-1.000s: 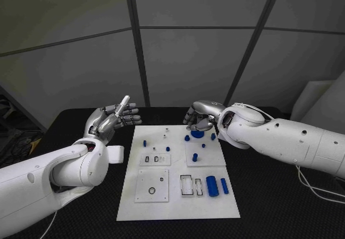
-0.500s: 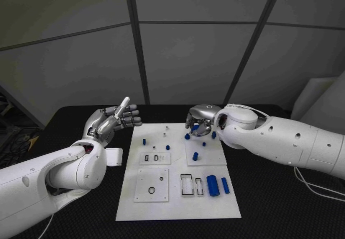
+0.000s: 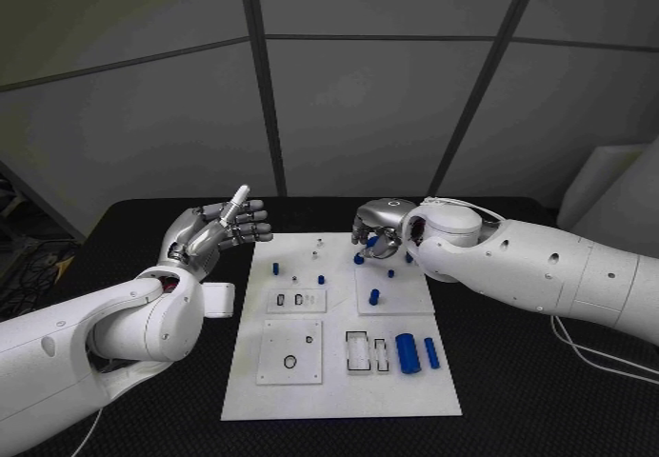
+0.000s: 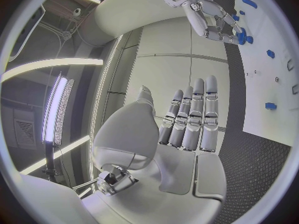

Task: Assemble the parts on the task board

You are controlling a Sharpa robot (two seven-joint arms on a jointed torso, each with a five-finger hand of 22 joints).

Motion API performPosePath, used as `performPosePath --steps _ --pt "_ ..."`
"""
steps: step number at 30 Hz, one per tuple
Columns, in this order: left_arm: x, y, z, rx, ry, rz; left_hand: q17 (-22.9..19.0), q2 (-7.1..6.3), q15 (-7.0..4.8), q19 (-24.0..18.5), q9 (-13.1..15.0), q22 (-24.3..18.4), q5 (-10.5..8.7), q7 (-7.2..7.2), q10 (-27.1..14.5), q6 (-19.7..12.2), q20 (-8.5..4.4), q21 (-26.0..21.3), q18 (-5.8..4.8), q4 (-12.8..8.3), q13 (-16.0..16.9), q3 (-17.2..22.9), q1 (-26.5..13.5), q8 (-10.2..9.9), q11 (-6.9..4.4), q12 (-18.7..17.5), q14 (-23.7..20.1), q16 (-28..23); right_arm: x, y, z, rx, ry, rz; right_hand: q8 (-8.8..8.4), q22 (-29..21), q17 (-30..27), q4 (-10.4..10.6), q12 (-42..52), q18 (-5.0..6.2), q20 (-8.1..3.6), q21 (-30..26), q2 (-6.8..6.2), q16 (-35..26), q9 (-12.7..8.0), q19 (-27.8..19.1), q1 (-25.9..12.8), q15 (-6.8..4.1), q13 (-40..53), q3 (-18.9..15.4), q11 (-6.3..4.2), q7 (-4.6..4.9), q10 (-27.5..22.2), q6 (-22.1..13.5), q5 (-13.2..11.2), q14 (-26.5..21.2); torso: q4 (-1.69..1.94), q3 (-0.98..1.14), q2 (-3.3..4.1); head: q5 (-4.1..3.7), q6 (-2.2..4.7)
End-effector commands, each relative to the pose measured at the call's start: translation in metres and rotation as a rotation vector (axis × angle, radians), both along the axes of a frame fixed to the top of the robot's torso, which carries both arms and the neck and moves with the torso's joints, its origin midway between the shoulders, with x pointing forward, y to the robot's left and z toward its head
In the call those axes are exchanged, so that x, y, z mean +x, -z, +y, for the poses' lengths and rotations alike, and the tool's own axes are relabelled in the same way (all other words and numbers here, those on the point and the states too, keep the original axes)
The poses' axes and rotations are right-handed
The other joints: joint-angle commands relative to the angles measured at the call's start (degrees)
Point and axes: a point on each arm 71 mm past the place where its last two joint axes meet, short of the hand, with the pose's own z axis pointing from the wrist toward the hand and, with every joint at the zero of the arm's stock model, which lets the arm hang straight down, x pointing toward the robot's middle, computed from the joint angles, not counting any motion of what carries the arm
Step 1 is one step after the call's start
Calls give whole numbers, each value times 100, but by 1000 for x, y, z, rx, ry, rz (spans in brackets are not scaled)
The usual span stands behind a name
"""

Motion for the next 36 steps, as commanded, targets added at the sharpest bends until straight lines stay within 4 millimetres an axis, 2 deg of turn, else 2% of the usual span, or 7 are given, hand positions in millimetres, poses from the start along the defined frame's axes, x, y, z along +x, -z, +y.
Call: performPosePath --steps 1,14,19,36 --pt "-1 -2 -1 1 18 -9 10 -14 6 4 -5 -6 3 49 11 -11 25 -29 -70 6 -7 -39 -5 -26 48 -35 -22 -41 2 0 2 -22 -4 8 -16 191 157 -4 14 -111 -5 135 -9 146 9 75 39 25 3 42 -2 -1 29 -43 41 265 -1 -2 21 13 -11" --pt "1 -1 2 5 14 -1 32 -32 21 0 -6 -10 4 66 -12 -32 36 -39 -72 6 -9 -74 -15 -59 64 -80 -42 -101 5 5 5 -35 0 41 -15 345 270 -4 8 -131 0 255 2 278 10 115 57 31 0 89 2 9 23 -58 50 254 -18 0 44 31 -41" --pt "1 0 2 6 14 1 32 -32 21 0 -6 -10 4 66 -12 -32 36 -39 -72 6 -9 -74 -15 -59 64 -80 -42 -101 6 6 4 -42 3 49 -15 405 334 -3 11 -139 2 300 4 338 11 134 59 31 1 103 1 15 33 -60 50 257 -17 3 51 15 -62" --pt "2 0 1 5 17 5 45 -29 22 11 -6 -8 5 72 -24 -42 37 -35 -69 -2 -10 -78 -5 -72 69 -99 -34 -114 9 10 7 -34 -8 61 2 471 437 8 17 -144 6 364 44 450 21 140 65 25 3 152 -5 40 60 -26 56 253 -18 -8 75 22 -90"
